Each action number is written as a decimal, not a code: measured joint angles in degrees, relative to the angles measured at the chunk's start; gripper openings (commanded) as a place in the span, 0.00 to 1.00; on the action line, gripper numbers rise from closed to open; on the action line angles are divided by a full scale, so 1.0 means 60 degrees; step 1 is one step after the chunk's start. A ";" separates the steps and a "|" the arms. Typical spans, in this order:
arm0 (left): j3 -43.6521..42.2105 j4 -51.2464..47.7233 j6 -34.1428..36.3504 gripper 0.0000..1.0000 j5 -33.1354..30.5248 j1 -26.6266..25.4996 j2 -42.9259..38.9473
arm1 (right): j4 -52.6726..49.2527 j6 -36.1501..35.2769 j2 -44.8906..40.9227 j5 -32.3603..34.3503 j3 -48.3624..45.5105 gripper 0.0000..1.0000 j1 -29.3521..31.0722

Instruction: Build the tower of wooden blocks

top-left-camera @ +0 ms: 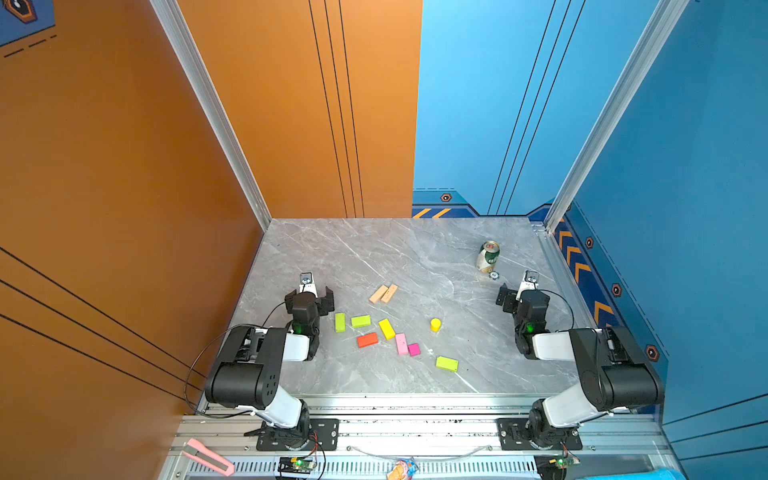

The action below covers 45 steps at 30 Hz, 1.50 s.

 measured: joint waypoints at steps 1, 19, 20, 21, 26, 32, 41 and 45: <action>0.0044 -0.0182 0.0069 0.98 -0.0106 -0.0113 -0.0109 | -0.0004 -0.0007 -0.0033 0.0080 0.0000 1.00 0.0084; 0.3912 -0.7482 -0.1239 0.98 -0.1242 -0.3071 -0.2750 | -0.9424 0.2142 -0.2539 0.1676 0.6014 1.00 0.1668; 0.4069 -0.7919 -0.1417 0.98 -0.1279 -0.3355 -0.2754 | -0.9949 0.2342 -0.2535 0.1636 0.6178 1.00 0.1829; 0.4160 -0.8400 -0.1628 0.98 -0.1315 -0.3697 -0.2779 | -1.0510 0.2583 -0.2517 0.1588 0.6302 1.00 0.2011; 0.3705 -1.0244 -0.2546 0.98 -0.1432 -0.4736 -0.3606 | -1.2582 0.3548 -0.2386 0.1096 0.6382 1.00 0.2765; 0.2914 -1.1169 -0.3351 0.98 -0.1173 -0.4772 -0.5198 | -1.3486 0.4248 -0.2361 0.0550 0.6459 1.00 0.3563; 0.3333 -1.1322 -0.3413 0.98 -0.0310 -0.4524 -0.3654 | -1.4331 0.4670 -0.2284 0.0204 0.7220 1.00 0.4452; 0.4237 -1.1391 -0.3315 0.98 0.0004 -0.4382 -0.2022 | -1.4659 0.4768 -0.2568 0.0040 0.7231 1.00 0.4776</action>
